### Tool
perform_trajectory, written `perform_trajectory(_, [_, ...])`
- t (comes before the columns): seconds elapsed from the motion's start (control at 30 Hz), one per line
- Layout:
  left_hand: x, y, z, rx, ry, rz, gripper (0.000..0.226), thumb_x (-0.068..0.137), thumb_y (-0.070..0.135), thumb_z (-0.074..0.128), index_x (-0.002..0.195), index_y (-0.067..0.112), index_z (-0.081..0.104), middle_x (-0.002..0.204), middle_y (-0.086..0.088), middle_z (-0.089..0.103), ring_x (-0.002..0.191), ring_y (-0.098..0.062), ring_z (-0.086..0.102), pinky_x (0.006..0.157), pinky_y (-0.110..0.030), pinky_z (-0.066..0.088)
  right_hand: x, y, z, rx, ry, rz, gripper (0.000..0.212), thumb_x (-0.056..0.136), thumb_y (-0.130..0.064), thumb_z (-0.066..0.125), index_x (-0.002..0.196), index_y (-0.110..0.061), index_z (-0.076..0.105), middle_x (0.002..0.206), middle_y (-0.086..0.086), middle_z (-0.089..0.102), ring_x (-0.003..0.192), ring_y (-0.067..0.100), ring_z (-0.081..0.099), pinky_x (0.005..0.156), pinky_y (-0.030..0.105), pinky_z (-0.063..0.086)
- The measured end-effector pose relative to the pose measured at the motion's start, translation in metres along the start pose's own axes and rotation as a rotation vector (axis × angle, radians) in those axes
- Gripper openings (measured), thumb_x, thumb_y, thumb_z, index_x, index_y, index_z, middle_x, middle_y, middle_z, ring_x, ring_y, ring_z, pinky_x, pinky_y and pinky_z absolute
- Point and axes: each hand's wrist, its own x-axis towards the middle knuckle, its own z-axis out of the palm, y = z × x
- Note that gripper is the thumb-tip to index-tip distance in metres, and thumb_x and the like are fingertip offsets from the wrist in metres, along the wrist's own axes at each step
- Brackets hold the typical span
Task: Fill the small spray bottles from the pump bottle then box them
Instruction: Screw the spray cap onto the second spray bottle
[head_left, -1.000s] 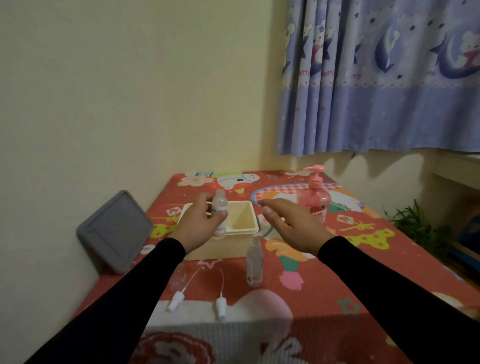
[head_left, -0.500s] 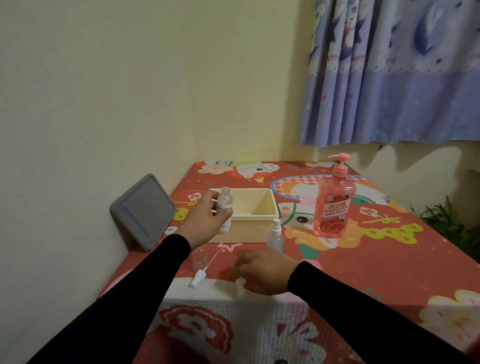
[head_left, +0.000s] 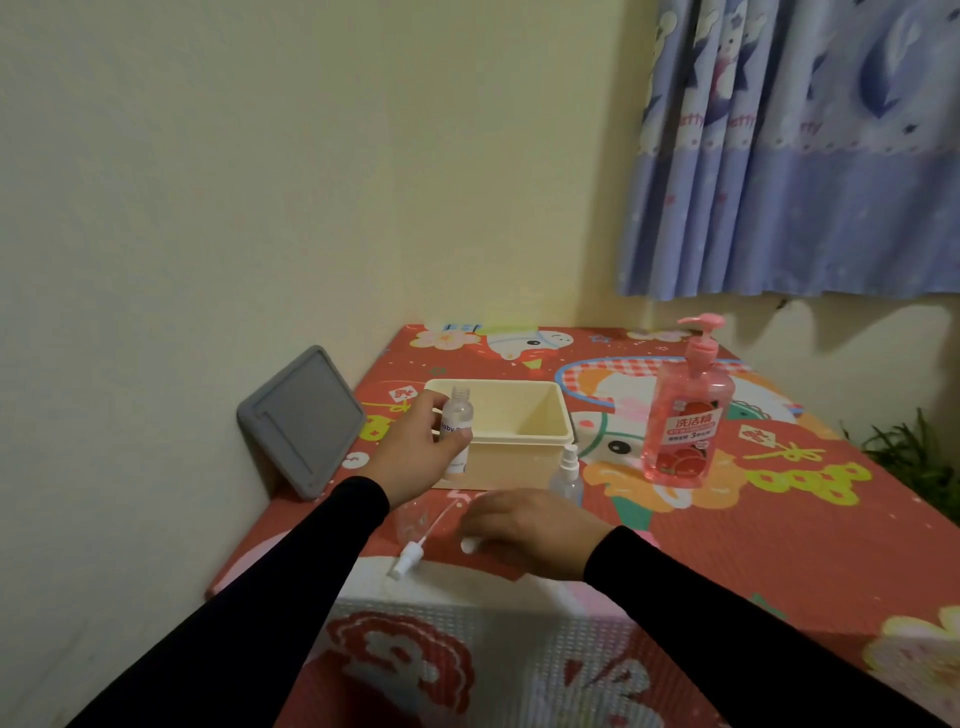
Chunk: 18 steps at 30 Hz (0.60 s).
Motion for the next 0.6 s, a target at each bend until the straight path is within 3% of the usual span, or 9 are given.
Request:
perform_trajectory(0.2, [0.001,0.003,0.002,0.022,0.010,0.003,0.028,0.093,0.029,0.059,0.117,0.023,0.044,0.110,0.000,0.063,0.094,-0.017,0.065,0.070,-0.029,0.054,0.002,0.000,-0.046,0.160,0.373,0.315,0.032,0.092,-0.041,0.057,0.118,-0.023,0.065,0.109,-0.007,0.070,0.094,0.010,0.063,0.078,0.023,0.050])
perform_trajectory(0.3, [-0.001,0.008,0.008,-0.009,0.015,0.024,0.021,0.096,0.030,0.056,0.110,0.021,0.044,0.102,-0.004,0.065,0.085,-0.015,0.064,0.053,-0.014,0.048,0.005,0.004,-0.069,0.391,0.587,0.525,0.029,0.090,-0.036,0.064,0.115,-0.022,0.067,0.110,-0.012,0.069,0.094,0.003,0.063,0.083,0.018,0.050])
perform_trajectory(0.37, [-0.002,0.010,0.011,-0.028,0.016,0.052,0.018,0.097,0.037,0.053,0.104,0.022,0.046,0.093,-0.004,0.067,0.078,-0.014,0.063,0.053,-0.012,0.048,0.008,0.009,-0.081,0.550,0.740,0.596,0.024,0.089,-0.029,0.067,0.111,-0.019,0.069,0.104,-0.007,0.071,0.092,0.006,0.066,0.084,0.022,0.053])
perform_trajectory(0.5, [0.000,0.003,0.014,-0.016,-0.024,0.066,0.012,0.094,0.041,0.055,0.099,0.035,0.046,0.093,0.002,0.066,0.082,-0.016,0.062,0.068,-0.029,0.052,0.011,0.014,-0.098,0.819,0.991,0.630,0.015,0.092,-0.019,0.064,0.104,-0.010,0.068,0.095,0.007,0.072,0.085,0.010,0.067,0.079,0.025,0.055])
perform_trajectory(0.6, [0.001,0.001,0.015,-0.013,-0.055,0.053,0.014,0.092,0.039,0.058,0.099,0.037,0.046,0.096,0.002,0.067,0.086,-0.020,0.063,0.076,-0.041,0.053,0.010,0.019,-0.101,0.928,1.106,0.679,0.022,0.092,-0.024,0.064,0.106,-0.008,0.068,0.094,0.005,0.072,0.083,0.009,0.065,0.074,0.021,0.053])
